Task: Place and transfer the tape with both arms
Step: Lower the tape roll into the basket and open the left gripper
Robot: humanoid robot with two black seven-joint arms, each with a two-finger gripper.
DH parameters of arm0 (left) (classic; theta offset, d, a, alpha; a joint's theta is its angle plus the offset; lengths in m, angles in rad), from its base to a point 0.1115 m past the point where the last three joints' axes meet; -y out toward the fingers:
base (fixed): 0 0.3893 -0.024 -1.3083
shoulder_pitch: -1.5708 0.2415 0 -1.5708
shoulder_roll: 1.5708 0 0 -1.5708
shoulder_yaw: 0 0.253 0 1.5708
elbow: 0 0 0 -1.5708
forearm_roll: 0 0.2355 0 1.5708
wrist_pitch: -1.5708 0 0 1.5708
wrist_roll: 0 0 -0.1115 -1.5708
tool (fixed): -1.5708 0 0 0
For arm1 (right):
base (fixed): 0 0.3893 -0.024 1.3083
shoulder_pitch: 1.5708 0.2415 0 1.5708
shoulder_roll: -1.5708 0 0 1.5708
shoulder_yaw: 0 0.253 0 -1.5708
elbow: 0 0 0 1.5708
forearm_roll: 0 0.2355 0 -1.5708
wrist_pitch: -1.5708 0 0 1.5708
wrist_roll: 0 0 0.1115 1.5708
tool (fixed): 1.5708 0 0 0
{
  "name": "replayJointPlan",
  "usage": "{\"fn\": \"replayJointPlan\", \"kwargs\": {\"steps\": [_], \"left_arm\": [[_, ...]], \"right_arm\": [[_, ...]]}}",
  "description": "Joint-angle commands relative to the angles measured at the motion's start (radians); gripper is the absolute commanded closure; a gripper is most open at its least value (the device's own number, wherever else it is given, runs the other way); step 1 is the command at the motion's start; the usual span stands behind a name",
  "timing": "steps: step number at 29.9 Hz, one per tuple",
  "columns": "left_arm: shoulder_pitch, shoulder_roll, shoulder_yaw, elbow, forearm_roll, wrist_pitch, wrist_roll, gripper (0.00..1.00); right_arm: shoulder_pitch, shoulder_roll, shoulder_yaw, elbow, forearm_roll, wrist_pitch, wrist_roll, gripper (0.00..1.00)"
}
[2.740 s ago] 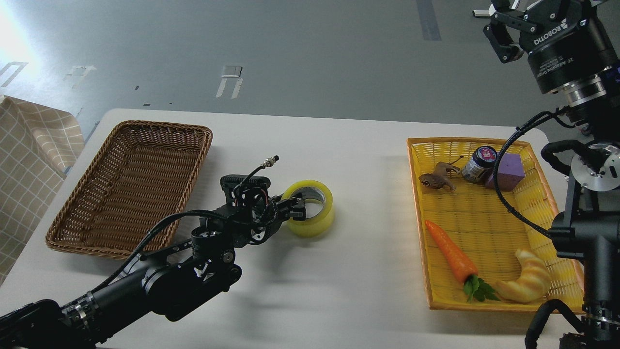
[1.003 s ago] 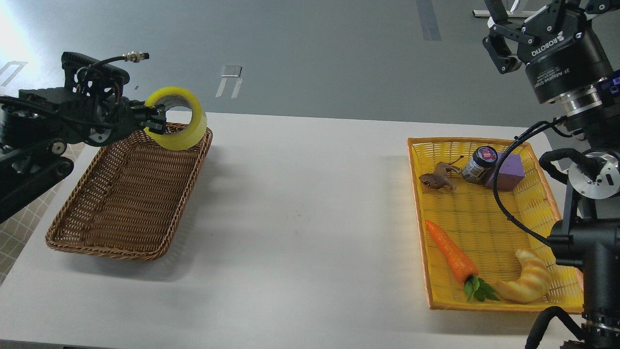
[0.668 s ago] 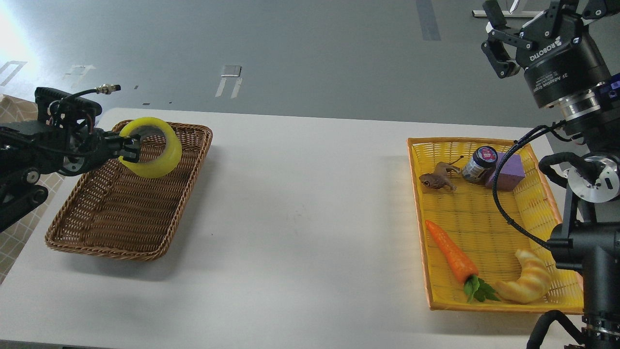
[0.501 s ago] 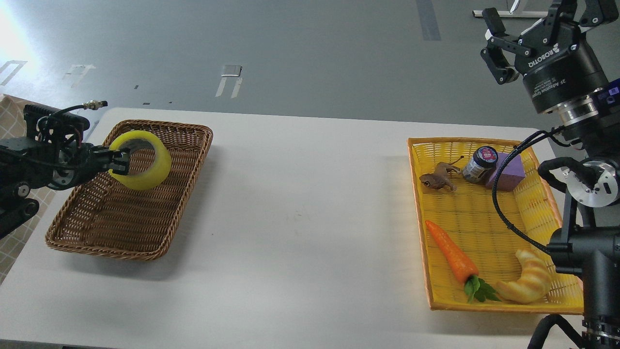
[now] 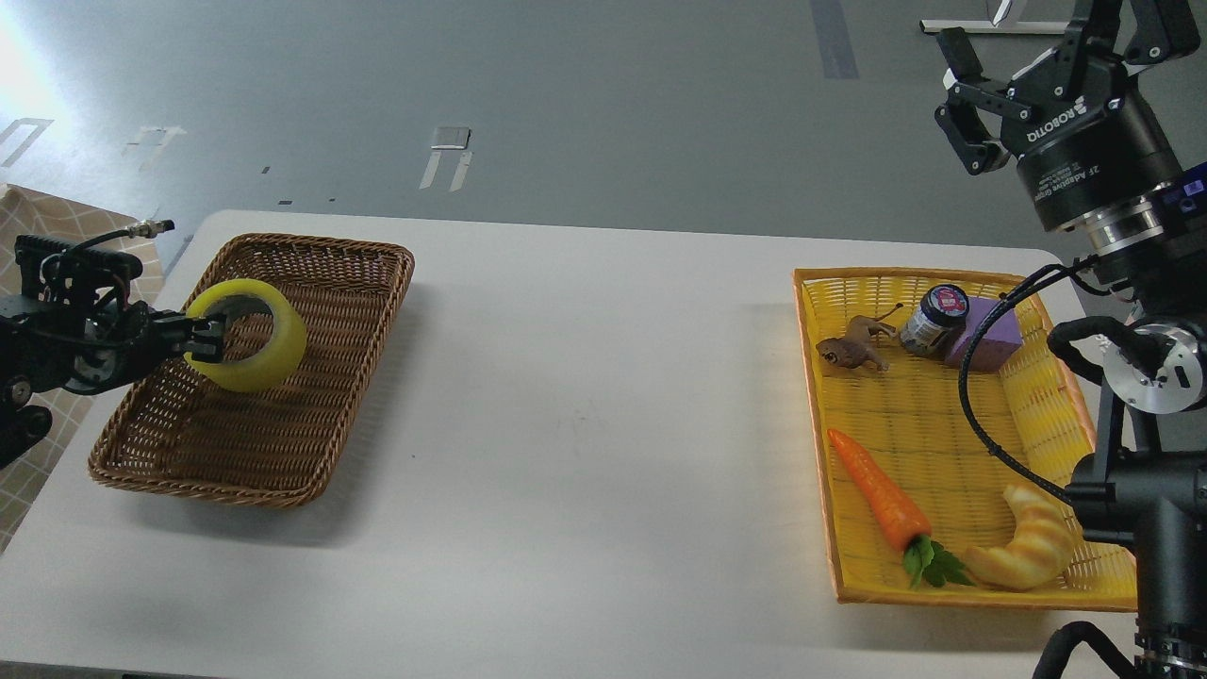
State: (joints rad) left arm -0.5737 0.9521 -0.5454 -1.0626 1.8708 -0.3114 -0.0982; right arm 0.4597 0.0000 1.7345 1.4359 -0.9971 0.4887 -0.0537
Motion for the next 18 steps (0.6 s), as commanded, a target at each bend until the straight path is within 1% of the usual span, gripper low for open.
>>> {"fn": "replayJointPlan", "kwargs": {"steps": [1,4,5,7,8,9,10,13,15,16,18], "left_arm": [[0.0,-0.001,0.002,0.001,-0.001,0.0,-0.002,0.87],[0.0,-0.013,0.004,0.003,-0.009,-0.002,-0.005,0.82],[-0.002,-0.021,0.004,0.004,-0.009,-0.002,-0.003,0.76],[-0.002,-0.029,0.002,0.01,-0.009,-0.002,-0.003,0.66],[-0.002,-0.032,0.002,0.021,-0.009,-0.002,-0.005,0.5],[-0.003,-0.035,0.002,0.024,-0.009,-0.002,-0.005,0.41],[-0.003,-0.035,0.002,0.024,-0.009,-0.002,-0.006,0.35],[-0.003,-0.033,0.002,0.027,-0.009,-0.002,-0.034,0.34],[-0.005,-0.033,0.004,0.027,-0.009,-0.002,-0.038,0.33],[-0.005,-0.033,0.004,0.027,-0.009,-0.002,-0.04,0.3],[-0.008,-0.032,0.002,0.03,-0.009,-0.002,-0.041,0.28]], "right_arm": [[-0.004,0.0,0.0,0.003,0.0,0.0,0.0,0.0],[-0.004,0.0,0.0,0.004,0.0,0.0,0.0,0.0],[-0.004,0.0,0.0,0.004,0.0,0.0,0.0,0.0],[-0.004,0.0,0.0,0.004,0.0,0.0,0.0,0.0],[-0.006,0.0,0.0,0.004,0.0,0.0,0.0,0.0],[-0.006,0.0,0.0,0.004,0.0,0.0,0.0,0.0],[-0.006,0.0,0.0,0.004,0.0,0.0,0.0,0.0],[-0.01,0.0,0.0,0.006,0.0,0.0,0.0,0.0],[-0.012,0.0,0.0,0.006,0.0,0.0,0.0,0.0],[-0.012,0.0,0.0,0.006,0.0,0.0,0.0,0.0],[-0.015,0.0,0.0,0.006,0.0,0.0,0.0,0.0]]}}
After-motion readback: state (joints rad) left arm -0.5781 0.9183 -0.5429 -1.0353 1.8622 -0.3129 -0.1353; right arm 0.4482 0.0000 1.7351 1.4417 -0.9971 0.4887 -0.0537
